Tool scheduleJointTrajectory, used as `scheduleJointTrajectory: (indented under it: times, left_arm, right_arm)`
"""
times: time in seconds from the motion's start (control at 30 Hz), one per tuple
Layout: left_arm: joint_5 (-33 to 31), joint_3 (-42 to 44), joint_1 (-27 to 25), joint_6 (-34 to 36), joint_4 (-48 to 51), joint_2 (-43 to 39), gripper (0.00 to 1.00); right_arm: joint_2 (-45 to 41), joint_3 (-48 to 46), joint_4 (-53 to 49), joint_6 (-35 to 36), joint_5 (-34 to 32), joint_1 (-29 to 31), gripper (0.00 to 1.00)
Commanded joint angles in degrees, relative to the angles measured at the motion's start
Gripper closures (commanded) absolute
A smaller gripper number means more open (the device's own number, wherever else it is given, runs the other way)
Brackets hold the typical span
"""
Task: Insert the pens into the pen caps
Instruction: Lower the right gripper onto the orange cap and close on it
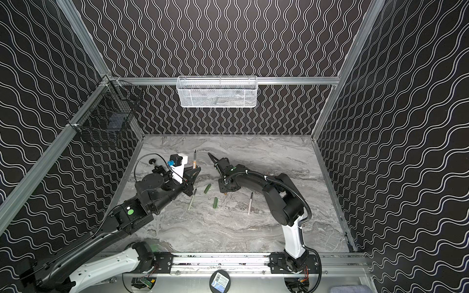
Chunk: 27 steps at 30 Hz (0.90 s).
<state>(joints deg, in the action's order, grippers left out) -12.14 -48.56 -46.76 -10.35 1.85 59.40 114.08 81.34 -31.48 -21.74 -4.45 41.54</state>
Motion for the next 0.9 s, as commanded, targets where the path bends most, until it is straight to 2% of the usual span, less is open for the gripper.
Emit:
scheduleJointTrajectory:
  times: [0.0, 0.17, 0.53, 0.87]
  left_arm:
    - [0.9, 0.0, 0.1, -0.4, -1.6, 0.2, 1.0]
    - [1.3, -0.4, 0.1, -0.3, -1.1, 0.7, 1.0]
    - [2.2, -0.4, 0.1, -0.3, -1.2, 0.0, 1.0]
    - [2.3, -0.3, 0.1, -0.4, -1.3, -0.2, 1.0]
  right_arm:
    - [-0.2, 1.5, -2.4, 0.4, 3.9, -0.4, 0.6]
    - [1.9, 2.5, -3.4, -1.6, 6.2, -1.0, 0.68]
    - [3.1, 2.5, -3.4, -3.3, 6.3, -1.7, 0.7]
    - [4.7, 2.7, -3.0, -3.4, 4.3, -2.1, 0.76]
